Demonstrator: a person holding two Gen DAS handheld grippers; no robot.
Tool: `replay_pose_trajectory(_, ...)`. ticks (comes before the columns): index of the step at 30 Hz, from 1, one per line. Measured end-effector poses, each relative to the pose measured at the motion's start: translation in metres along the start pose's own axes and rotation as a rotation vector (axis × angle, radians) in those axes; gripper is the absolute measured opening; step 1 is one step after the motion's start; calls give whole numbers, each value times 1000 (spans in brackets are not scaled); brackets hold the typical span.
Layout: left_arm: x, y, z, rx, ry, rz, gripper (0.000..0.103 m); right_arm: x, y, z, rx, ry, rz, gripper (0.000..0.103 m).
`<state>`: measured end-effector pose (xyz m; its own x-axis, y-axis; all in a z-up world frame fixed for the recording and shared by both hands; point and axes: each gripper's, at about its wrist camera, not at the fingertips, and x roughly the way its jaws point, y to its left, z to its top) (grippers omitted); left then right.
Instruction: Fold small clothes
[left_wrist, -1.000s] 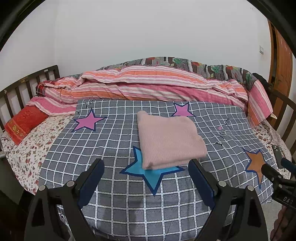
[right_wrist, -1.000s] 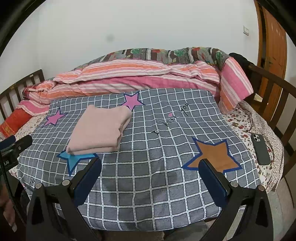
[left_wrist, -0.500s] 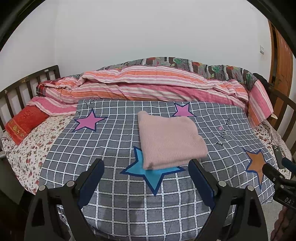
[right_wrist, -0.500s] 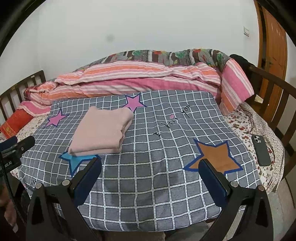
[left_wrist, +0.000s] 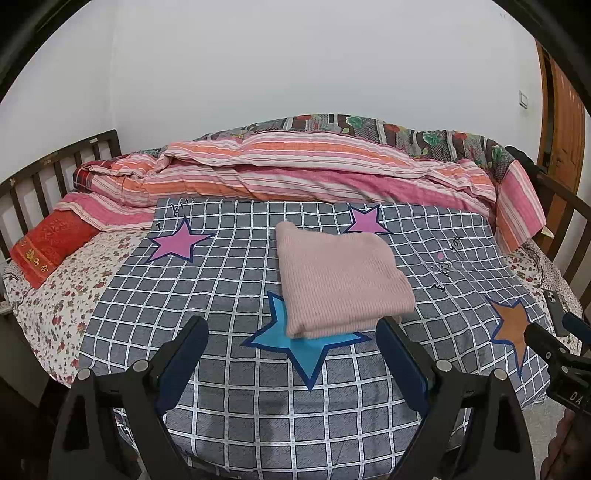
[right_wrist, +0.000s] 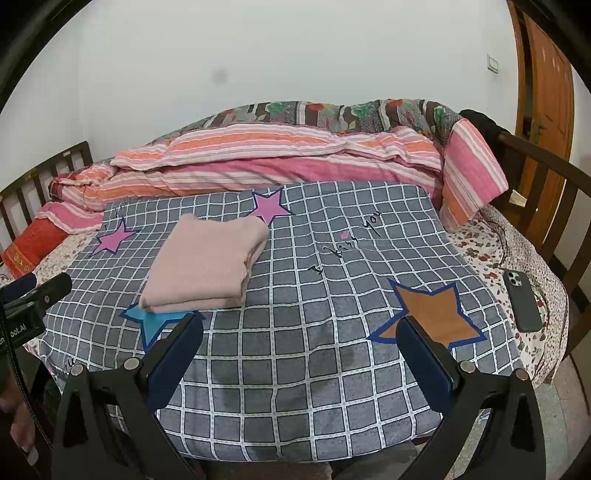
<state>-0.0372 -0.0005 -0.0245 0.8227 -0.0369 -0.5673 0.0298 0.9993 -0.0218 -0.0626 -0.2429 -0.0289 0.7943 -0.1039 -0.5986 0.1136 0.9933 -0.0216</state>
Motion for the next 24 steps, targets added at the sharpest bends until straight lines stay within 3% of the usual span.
replay_pose_trajectory(24, -3, 2, 3, -1, -3, 1, 92, -2, -2, 7, 1, -10, 11, 102)
